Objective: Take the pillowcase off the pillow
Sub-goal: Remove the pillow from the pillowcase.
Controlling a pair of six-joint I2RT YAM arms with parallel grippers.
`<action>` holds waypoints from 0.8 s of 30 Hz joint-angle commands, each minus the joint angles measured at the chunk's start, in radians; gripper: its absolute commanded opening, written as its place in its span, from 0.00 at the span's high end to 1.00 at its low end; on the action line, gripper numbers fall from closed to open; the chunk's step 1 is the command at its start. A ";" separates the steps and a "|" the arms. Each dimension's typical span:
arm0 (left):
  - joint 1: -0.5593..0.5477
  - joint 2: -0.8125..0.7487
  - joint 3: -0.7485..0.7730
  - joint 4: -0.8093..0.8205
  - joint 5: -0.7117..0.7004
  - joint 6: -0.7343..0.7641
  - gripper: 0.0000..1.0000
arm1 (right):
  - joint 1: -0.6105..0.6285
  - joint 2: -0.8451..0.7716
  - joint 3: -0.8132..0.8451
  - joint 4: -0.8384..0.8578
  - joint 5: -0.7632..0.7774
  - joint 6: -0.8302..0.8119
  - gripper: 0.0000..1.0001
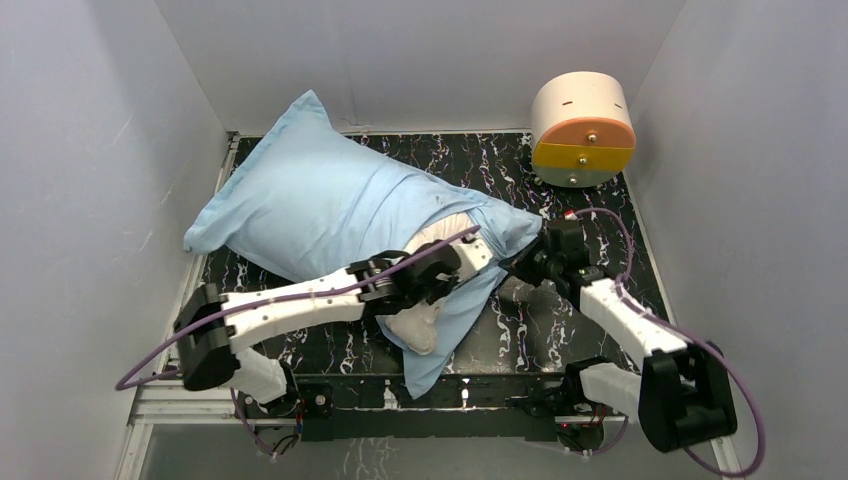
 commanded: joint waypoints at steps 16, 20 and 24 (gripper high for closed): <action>0.025 -0.370 -0.143 -0.197 0.086 -0.209 1.00 | -0.114 0.007 0.375 -0.173 -0.326 -0.406 0.58; 0.025 -0.362 -0.132 -0.200 0.081 -0.206 1.00 | -0.106 0.051 0.467 -0.301 -0.291 -0.461 0.44; 0.025 -0.360 -0.120 -0.198 0.093 -0.208 1.00 | -0.035 0.129 0.532 -0.328 -0.334 -0.476 0.36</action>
